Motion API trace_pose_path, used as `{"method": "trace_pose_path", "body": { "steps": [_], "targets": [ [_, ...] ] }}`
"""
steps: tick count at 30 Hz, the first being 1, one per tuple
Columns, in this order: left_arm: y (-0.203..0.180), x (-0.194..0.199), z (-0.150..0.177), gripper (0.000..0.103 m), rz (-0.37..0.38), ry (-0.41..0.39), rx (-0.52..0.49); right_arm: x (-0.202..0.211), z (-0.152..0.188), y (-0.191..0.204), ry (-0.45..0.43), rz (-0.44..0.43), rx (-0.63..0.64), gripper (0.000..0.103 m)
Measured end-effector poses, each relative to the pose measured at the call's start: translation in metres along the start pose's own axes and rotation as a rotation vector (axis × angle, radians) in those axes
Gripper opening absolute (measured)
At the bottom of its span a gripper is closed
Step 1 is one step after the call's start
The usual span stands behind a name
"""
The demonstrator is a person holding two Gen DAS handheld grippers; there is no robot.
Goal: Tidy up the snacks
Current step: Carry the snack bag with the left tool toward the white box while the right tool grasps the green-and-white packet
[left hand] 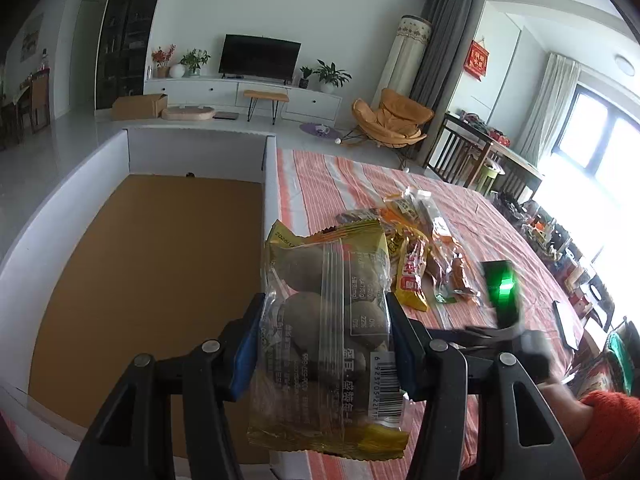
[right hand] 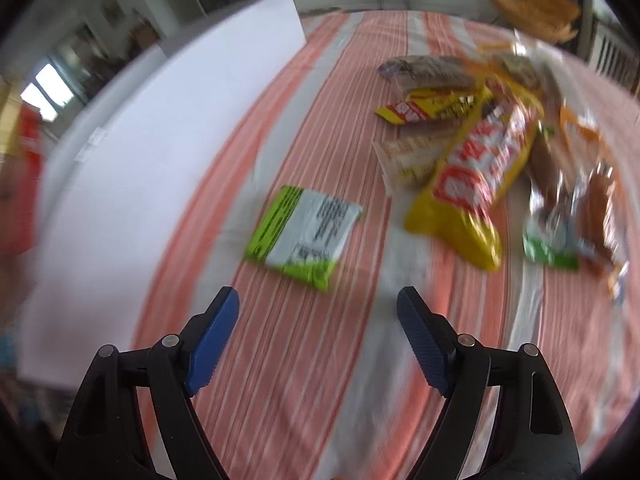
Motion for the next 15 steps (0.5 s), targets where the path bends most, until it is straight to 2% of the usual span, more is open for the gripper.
{"method": "trace_pose_path", "body": {
  "steps": [1, 3, 6, 9, 11, 13, 15],
  "targets": [
    [0.000, 0.001, -0.001, 0.055, -0.001, -0.005, -0.001, 0.005, 0.001, -0.014, 0.007, -0.045, -0.050, 0.085],
    [0.000, 0.001, -0.003, 0.055, 0.000, -0.013, 0.011, 0.004, -0.003, -0.024, 0.007, -0.078, -0.110, 0.085],
    [0.001, 0.004, -0.005, 0.055, -0.002, -0.020, 0.026, -0.005, -0.019, -0.022, 0.025, 0.003, -0.114, 0.086],
    [0.004, 0.011, -0.003, 0.055, -0.014, -0.032, 0.021, -0.035, -0.041, 0.001, 0.058, 0.007, -0.210, 0.086],
    [0.006, 0.016, -0.001, 0.055, -0.024, -0.034, 0.021, -0.053, -0.058, 0.019, 0.060, 0.101, -0.199, 0.086],
    [0.009, 0.019, 0.002, 0.055, -0.035, -0.031, 0.022, -0.071, -0.073, 0.033, 0.074, 0.236, -0.125, 0.084],
    [0.013, 0.024, 0.003, 0.055, -0.047, -0.036, 0.025, -0.082, -0.080, 0.038, 0.068, 0.348, -0.066, 0.053]
  ]
}}
Point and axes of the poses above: each gripper's, at about its wrist camera, not at the fingertips, and x roughly against the way its jaws point, y to its left, z to its underside, the point moved 4 cm from there along -x, roughly the way its jaws point
